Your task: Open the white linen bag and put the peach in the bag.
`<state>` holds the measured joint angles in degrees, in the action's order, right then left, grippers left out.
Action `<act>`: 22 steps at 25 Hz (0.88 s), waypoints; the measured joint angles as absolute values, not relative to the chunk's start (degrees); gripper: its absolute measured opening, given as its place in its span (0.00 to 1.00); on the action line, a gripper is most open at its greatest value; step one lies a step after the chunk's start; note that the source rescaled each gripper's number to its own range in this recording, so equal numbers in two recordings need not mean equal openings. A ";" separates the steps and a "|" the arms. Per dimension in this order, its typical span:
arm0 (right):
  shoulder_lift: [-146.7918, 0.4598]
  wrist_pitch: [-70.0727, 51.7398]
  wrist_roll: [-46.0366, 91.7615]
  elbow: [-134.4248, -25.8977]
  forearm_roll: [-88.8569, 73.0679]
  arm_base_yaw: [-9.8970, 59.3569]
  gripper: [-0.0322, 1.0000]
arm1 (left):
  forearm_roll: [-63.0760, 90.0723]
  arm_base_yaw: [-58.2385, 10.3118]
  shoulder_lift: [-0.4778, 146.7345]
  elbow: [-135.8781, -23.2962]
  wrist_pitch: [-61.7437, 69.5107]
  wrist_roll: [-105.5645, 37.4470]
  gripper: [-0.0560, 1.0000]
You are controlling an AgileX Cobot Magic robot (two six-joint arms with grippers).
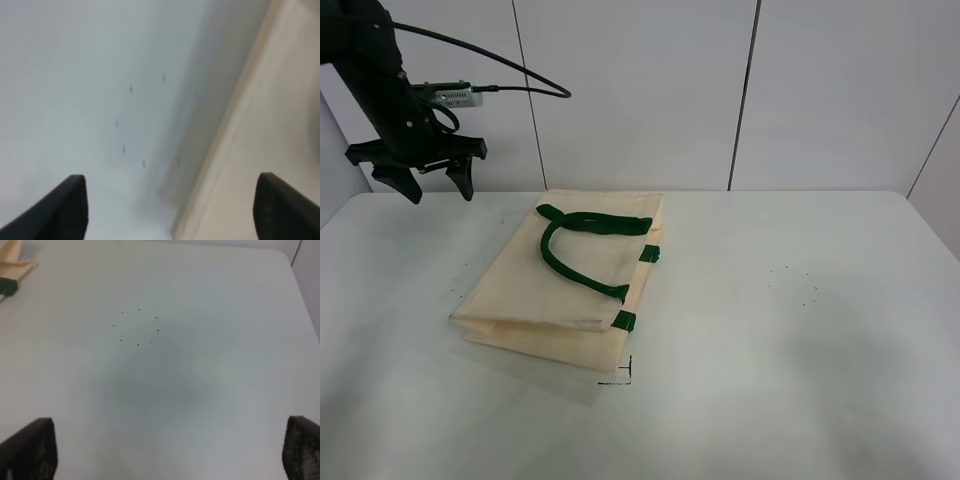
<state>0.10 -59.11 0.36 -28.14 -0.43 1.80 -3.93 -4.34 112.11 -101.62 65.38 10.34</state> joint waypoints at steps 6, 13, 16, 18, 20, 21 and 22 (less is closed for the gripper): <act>0.10 -59.11 0.36 -28.14 -0.43 1.80 1.00 | -3.93 -4.34 96.02 -87.22 67.53 9.41 0.96; 0.10 -59.11 0.36 -28.14 -0.43 1.80 1.00 | -3.93 -4.34 71.78 -65.58 67.45 7.16 0.96; 0.10 -59.11 0.36 -28.14 -0.43 1.80 1.00 | -3.93 -4.34 61.90 -56.17 66.61 5.82 0.96; 0.10 -59.11 0.36 -28.14 -0.43 1.80 1.00 | -3.93 -4.34 55.55 -50.00 65.06 4.70 0.96; 0.10 -59.11 0.36 -28.14 -0.43 1.80 1.00 | -3.93 -4.34 48.75 -43.52 63.26 3.28 0.96; 0.10 -59.11 0.36 -28.14 -0.43 1.80 1.00 | -3.93 -4.34 45.42 -41.07 62.33 2.70 0.96; 0.10 -59.11 0.36 -28.14 -0.43 1.80 1.00 | -3.93 -4.34 42.73 -38.40 61.47 2.14 0.96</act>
<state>0.10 -59.11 0.36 -28.14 -0.43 1.80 -3.93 -4.34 42.73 -38.40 61.47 2.14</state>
